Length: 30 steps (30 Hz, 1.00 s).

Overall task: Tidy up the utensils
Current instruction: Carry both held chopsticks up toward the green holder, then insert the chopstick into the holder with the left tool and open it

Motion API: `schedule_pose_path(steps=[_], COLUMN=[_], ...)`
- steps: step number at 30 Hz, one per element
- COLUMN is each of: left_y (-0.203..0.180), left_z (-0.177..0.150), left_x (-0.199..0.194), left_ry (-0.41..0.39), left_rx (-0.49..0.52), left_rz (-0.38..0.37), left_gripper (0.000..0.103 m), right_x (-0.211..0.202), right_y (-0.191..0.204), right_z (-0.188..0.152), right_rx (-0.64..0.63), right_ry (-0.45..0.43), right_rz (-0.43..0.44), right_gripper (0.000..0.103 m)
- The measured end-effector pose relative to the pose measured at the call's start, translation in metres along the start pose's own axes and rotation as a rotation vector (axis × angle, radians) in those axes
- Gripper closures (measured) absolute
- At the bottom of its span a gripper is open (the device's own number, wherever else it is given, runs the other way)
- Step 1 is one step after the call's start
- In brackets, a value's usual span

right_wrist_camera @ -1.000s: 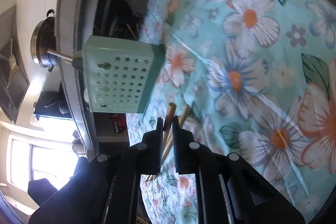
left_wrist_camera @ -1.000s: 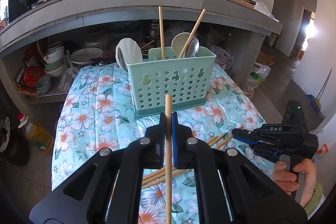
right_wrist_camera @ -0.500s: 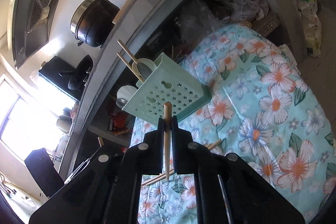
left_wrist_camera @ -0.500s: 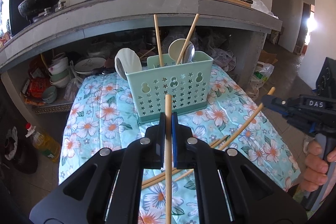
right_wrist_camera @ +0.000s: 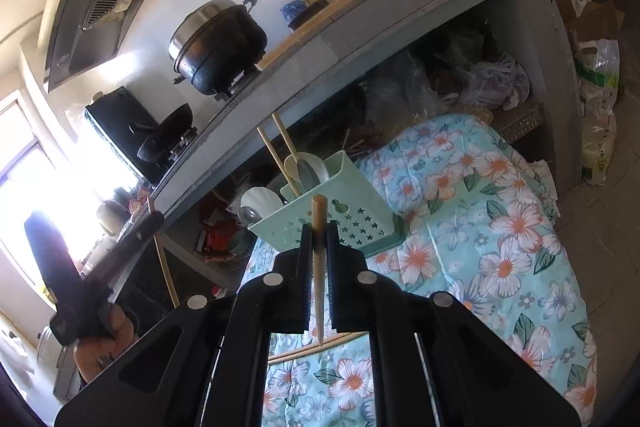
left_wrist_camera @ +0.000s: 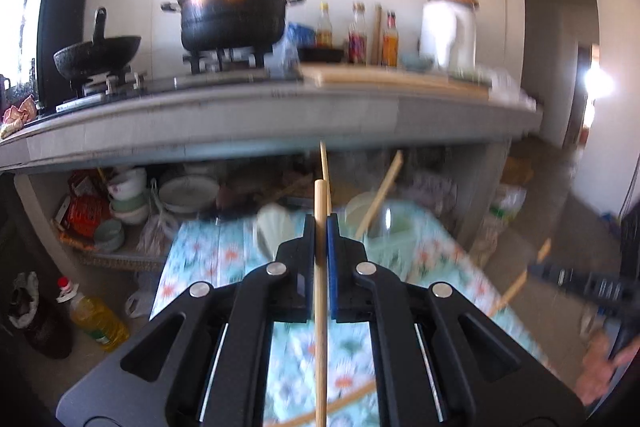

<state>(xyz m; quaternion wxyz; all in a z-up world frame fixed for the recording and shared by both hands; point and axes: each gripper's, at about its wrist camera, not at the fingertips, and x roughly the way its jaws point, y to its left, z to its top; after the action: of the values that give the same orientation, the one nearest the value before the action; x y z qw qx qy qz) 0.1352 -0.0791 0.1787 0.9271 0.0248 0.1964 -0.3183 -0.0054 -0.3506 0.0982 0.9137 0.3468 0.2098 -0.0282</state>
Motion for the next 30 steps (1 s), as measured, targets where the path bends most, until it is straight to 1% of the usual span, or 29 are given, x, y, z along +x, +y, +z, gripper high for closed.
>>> schedule_pose_path(steps=[1,4,5,6,8,11,15,17,20,25,30], left_y=[0.006,0.015,0.018,0.02,0.026,0.036,0.051,0.053,0.054,0.055,0.055], left_z=[0.014,0.05,0.061,0.068,0.082,0.096,0.102,0.098,0.086,0.057,0.03], left_x=[0.002,0.01,0.015,0.021,0.041,0.072,0.11,0.127,0.145,0.163,0.161], left_ry=[-0.037,-0.167,-0.214,-0.243,-0.291,-0.326,-0.327,-0.316,-0.291,-0.234,-0.173], left_rx=[-0.037,-0.111,-0.14,-0.173,-0.247,-0.318,-0.403,-0.425,-0.419,-0.434,-0.421], left_rz=[-0.025,-0.032,-0.049,-0.062,-0.06,-0.028,-0.027,-0.019,0.009,0.017,0.025], left_gripper=[0.099,0.099,0.099,0.099,0.099,0.099,0.099,0.099,0.099,0.098,0.098], right_x=[-0.002,-0.005,-0.005,-0.006,-0.007,-0.007,-0.001,0.001,0.002,0.004,0.001], right_y=[0.001,0.003,0.003,0.003,0.002,-0.001,-0.008,-0.011,-0.013,-0.014,-0.012], right_z=[0.001,0.004,0.005,0.005,0.005,0.006,0.006,0.006,0.007,0.009,0.006], right_rx=[-0.002,-0.011,-0.011,-0.009,-0.01,-0.008,0.006,0.01,0.008,0.006,0.004], right_ry=[-0.006,-0.024,-0.028,-0.032,-0.037,-0.035,-0.018,-0.015,-0.016,-0.019,-0.016], right_rz=[0.003,0.002,0.003,0.003,-0.004,-0.014,-0.021,-0.028,-0.032,-0.034,-0.034], right_gripper=[0.096,0.096,0.096,0.096,0.096,0.096,0.096,0.096,0.096,0.096,0.096])
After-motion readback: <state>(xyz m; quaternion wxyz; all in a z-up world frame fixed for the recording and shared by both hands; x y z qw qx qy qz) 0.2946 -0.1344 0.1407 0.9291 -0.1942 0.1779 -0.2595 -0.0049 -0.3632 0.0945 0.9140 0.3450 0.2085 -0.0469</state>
